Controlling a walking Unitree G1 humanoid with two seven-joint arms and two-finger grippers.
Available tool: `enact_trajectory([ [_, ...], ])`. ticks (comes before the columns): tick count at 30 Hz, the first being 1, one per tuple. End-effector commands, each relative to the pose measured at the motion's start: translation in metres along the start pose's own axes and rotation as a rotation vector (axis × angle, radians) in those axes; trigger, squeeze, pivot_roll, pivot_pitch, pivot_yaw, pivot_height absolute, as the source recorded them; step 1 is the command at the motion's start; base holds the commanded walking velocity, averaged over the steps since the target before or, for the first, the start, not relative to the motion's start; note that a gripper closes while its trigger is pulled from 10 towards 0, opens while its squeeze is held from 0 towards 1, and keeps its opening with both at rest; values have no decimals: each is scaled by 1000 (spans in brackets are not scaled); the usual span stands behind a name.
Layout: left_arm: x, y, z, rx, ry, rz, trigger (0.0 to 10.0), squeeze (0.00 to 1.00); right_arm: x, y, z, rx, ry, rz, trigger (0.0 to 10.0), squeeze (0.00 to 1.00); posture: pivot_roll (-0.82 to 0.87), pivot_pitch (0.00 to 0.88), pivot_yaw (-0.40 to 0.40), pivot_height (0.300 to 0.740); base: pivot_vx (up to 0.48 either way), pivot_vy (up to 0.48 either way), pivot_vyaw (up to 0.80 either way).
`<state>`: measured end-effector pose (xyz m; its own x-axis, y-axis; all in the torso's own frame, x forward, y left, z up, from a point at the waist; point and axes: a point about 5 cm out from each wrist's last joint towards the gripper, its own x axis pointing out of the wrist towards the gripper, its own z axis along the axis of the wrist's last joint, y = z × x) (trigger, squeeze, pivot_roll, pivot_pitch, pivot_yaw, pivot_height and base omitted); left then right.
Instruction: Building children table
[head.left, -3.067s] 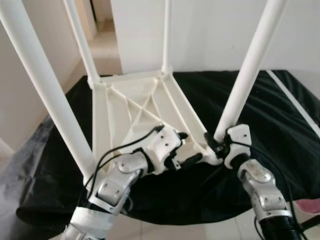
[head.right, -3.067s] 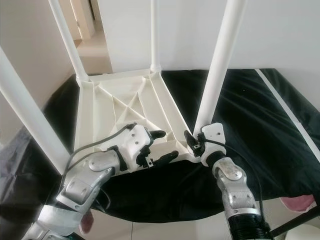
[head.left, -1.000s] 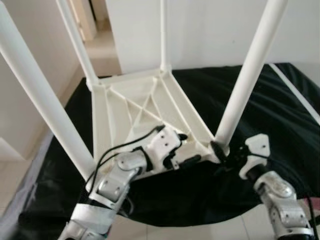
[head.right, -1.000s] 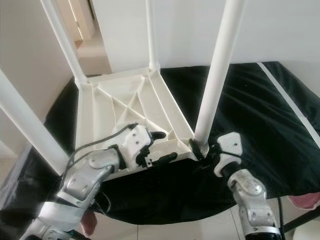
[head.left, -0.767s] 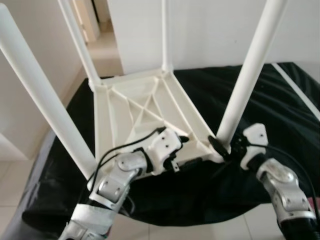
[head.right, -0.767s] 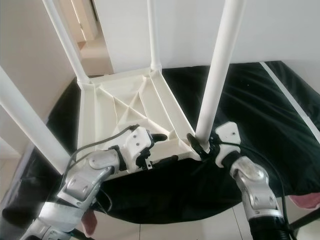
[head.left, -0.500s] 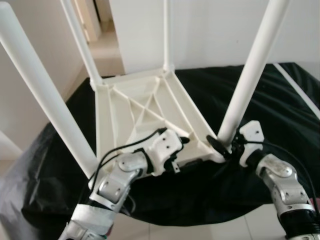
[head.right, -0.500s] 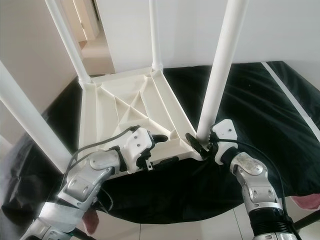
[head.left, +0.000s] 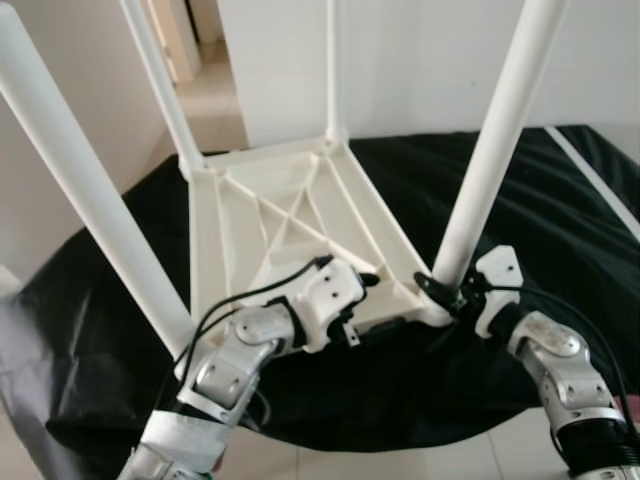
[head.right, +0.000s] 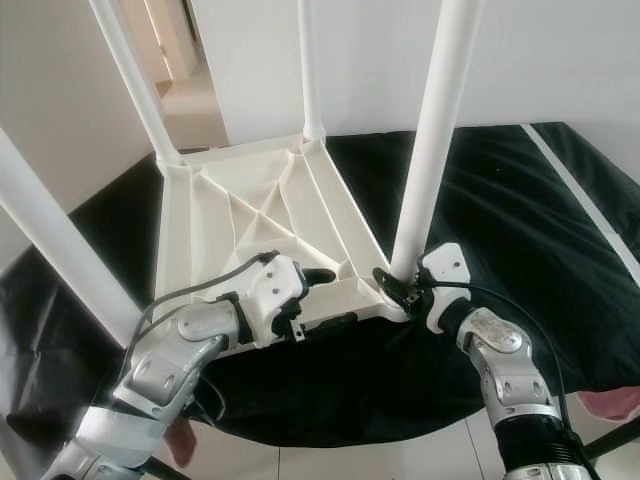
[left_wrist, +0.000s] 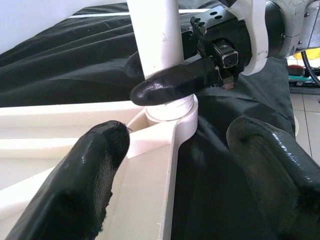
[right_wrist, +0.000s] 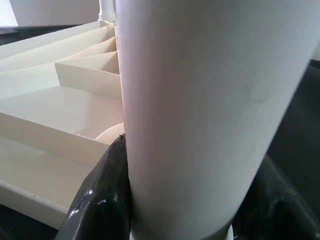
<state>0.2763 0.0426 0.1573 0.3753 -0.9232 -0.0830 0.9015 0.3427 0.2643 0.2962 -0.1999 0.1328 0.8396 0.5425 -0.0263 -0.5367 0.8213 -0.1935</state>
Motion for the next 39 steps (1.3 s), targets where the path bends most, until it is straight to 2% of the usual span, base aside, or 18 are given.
enact_trajectory([
  [1, -3, 2, -2, -9, 11, 8, 10000, 0, -1, 10, -9, 17, 25, 29, 0, 0, -114, 9, 50, 740, 0, 0, 0],
  [6, -3, 1, -3, -14, 11, 7, 10000, 0, -3, 16, -11, 50, 31, 15, 0, 0, -121, 20, 47, 740, 0, 0, 0],
  [7, -2, 1, -3, -15, 11, 6, 10000, 0, -3, 17, -11, 64, 31, 6, 10000, 0, -122, 22, 47, 740, 0, 0, 0],
  [14, -2, 0, -2, -19, 10, 4, 10000, 0, -5, 22, -10, 105, 20, -12, 10000, 0, -128, 31, 50, 740, 0, 0, 0],
  [19, -2, 0, -3, -23, 10, -1, 10000, 0, -8, 25, -10, 118, 3, -125, 10000, 0, -136, 38, 53, 740, 0, 0, 0],
  [23, -3, 1, -4, -23, 13, 0, 10000, 0, -9, 28, -11, 124, 2, -168, 10000, 0, -137, 37, 53, 740, 0, 0, 0],
  [26, -2, 3, -4, -26, 10, 12, 10000, 0, -8, 37, -10, 139, -9, -231, 10000, 0, -142, 44, 56, 740, 0, 0, 0],
  [28, 0, 2, -5, -31, 7, 5, 10000, 0, -6, 45, -12, 111, 17, -317, 10000, 0, -151, 52, 62, 740, 0, 0, 0],
  [32, 1, 0, -7, -30, 14, -8, 10000, 0, -6, 45, -14, 111, 22, -359, 10000, 0, -152, 59, 63, 740, 0, 0, 0],
  [36, 5, -2, -9, -38, 15, -11, 10000, 0, -7, 44, -17, 150, 48, -530, 10000, 0, -160, 60, 67, 740, 0, 0, 0],
  [38, 5, -2, -9, -38, 15, -11, 10000, 0, -7, 44, -17, 150, 48, -530, 10000, 0, -160, 60, 67, 740, 0, 0, 0],
  [39, 7, -1, -10, -37, 18, -6, 10000, 0, -7, 44, -18, 166, 62, -600, 10000, 0, -161, 63, 68, 740, 0, 0, 0],
])
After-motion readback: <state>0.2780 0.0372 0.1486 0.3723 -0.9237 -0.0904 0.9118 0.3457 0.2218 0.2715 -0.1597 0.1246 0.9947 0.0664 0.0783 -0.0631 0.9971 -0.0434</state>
